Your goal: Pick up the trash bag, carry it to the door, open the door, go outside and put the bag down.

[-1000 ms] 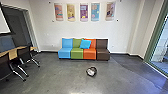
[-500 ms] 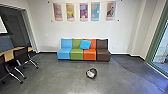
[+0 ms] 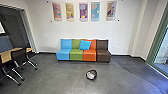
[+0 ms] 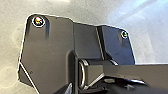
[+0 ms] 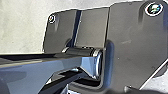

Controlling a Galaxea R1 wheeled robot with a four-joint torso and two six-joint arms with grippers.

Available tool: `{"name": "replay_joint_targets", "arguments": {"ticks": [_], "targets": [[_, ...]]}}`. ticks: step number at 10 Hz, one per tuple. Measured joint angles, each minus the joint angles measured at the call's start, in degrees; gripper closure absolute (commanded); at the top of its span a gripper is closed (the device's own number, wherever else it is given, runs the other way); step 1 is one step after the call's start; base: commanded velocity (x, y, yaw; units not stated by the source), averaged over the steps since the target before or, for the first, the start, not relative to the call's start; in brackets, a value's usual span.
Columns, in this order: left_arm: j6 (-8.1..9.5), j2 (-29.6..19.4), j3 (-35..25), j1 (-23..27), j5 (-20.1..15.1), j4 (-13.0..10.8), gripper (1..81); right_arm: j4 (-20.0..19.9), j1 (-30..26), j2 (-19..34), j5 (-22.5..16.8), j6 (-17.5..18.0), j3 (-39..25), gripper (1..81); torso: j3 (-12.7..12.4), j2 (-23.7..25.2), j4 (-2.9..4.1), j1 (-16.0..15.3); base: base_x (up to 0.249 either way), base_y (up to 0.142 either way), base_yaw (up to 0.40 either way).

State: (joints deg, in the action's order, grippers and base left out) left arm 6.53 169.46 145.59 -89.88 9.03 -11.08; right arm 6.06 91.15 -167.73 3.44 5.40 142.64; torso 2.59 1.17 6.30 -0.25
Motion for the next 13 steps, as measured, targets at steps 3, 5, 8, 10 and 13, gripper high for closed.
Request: {"name": "replay_joint_targets", "arguments": {"ticks": [3, 5, 8, 10, 13], "targets": [[0.00, 0.0, 0.0, 0.0, 0.0, 0.0, 1.0, 0.0, 0.1, 0.0, 0.0, 0.0, 0.0, 1.0, 0.0, 0.0, 0.00, 0.0, 0.153, 0.000, 0.000], [0.00, 0.0, 0.0, 0.1, 0.0, 0.0, 1.0, 0.0, 0.1, -0.1, 0.0, 0.0, 0.0, 1.0, 0.0, 0.0, 0.00, 0.0, 0.160, 0.000, 0.000], [0.00, 0.0, 0.0, 0.1, 0.0, 0.0, 1.0, 0.0, 0.1, -0.1, 0.0, 0.0, 0.0, 1.0, 0.0, 0.0, 0.00, 0.0, 0.160, 0.000, 0.000], [0.00, 0.0, 0.0, 0.1, 0.0, 0.0, 1.0, 0.0, 0.1, -0.1, 0.0, 0.0, 0.0, 1.0, 0.0, 0.0, 0.00, 0.0, 0.157, 0.000, 0.000], [0.00, 0.0, 0.0, 0.1, 0.0, 0.0, 1.0, 0.0, 0.1, -0.1, 0.0, 0.0, 0.0, 1.0, 0.0, 0.0, 0.00, 0.0, 0.135, 0.000, 0.000]]}}
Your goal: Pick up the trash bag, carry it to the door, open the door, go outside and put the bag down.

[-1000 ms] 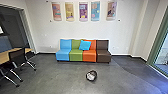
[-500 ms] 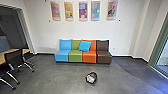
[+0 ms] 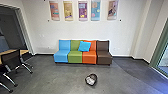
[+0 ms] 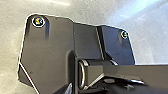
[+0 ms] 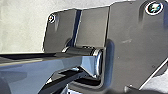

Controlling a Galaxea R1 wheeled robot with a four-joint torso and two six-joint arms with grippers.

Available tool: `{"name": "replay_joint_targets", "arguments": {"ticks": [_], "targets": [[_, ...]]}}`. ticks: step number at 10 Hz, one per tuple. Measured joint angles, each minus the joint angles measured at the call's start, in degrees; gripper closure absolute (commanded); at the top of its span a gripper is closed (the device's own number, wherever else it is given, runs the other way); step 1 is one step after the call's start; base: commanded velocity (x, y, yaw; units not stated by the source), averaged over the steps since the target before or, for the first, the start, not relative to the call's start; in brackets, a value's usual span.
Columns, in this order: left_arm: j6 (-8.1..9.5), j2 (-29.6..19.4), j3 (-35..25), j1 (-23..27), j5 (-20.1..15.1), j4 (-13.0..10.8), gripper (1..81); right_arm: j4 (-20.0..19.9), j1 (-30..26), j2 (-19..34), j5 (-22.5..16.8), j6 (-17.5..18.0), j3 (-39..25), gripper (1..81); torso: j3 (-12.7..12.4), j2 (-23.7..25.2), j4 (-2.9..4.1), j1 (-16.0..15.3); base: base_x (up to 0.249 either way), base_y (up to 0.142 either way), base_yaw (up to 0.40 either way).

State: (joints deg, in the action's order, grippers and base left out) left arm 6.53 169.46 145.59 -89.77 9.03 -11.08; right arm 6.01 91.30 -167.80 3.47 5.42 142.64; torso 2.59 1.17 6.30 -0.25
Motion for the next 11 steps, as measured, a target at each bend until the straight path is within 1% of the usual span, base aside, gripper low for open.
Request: {"name": "replay_joint_targets", "arguments": {"ticks": [11], "targets": [[0.00, 0.0, 0.0, 0.0, 0.0, 0.0, 1.0, 0.0, 0.1, 0.0, 0.0, 0.0, 0.0, 1.0, 0.0, 0.0, 0.00, 0.0, 0.128, 0.000, 0.000]]}}
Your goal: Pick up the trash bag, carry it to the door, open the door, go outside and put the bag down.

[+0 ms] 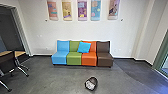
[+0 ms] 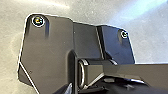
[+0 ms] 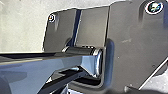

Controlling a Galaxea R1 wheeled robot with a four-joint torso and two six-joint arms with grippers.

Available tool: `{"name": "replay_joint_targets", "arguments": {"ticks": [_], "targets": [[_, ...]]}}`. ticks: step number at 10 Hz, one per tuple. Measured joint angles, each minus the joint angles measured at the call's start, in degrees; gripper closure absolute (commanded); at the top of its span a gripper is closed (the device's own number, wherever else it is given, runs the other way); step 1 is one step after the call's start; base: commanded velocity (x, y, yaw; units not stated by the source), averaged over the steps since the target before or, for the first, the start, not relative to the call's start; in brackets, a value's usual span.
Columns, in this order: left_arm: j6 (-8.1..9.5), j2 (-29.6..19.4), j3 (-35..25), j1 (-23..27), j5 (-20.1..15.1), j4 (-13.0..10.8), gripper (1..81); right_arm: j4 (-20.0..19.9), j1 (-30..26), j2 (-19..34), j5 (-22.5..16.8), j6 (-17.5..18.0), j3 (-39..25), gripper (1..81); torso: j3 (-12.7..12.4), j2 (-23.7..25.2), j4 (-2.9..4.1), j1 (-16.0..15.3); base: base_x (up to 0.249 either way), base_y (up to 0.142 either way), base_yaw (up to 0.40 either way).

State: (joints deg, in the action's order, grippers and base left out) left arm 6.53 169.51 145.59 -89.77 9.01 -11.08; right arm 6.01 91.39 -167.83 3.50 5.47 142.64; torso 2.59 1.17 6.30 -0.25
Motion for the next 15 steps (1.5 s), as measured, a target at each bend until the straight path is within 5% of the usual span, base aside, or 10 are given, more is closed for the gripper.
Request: {"name": "replay_joint_targets", "arguments": {"ticks": [15], "targets": [[0.00, 0.0, 0.0, 0.1, 0.0, 0.0, 1.0, 0.0, -0.2, 0.0, 0.1, -0.1, 0.0, 1.0, 0.0, 0.0, 0.00, 0.0, 0.115, 0.000, 0.000]]}}
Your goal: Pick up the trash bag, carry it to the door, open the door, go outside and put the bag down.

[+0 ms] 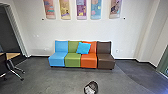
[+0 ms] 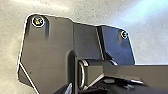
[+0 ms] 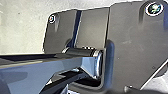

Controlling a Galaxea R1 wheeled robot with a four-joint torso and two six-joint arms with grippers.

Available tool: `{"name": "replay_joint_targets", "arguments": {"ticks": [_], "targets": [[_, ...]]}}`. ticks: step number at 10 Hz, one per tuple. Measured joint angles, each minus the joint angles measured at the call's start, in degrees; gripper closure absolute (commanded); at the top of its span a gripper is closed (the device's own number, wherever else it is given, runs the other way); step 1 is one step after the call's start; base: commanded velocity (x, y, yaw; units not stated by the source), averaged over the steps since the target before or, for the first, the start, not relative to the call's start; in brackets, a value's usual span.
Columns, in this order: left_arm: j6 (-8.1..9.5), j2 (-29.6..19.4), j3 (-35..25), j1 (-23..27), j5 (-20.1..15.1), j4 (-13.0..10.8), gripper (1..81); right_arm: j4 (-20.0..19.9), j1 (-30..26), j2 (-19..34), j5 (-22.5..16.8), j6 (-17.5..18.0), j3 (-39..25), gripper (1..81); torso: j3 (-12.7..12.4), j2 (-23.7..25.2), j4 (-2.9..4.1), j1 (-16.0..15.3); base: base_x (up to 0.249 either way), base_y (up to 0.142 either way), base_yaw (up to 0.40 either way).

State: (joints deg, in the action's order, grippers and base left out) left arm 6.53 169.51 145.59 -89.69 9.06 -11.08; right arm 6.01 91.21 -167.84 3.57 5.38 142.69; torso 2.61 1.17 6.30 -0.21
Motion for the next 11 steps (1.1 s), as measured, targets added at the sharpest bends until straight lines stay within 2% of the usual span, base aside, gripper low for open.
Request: {"name": "replay_joint_targets", "arguments": {"ticks": [11], "targets": [[0.00, 0.0, 0.0, 0.2, 0.1, 0.0, 1.0, 0.0, -0.1, 0.0, 0.0, 0.0, 0.0, 1.0, 0.0, 0.0, 0.00, 0.1, 0.114, 0.000, 0.000]]}}
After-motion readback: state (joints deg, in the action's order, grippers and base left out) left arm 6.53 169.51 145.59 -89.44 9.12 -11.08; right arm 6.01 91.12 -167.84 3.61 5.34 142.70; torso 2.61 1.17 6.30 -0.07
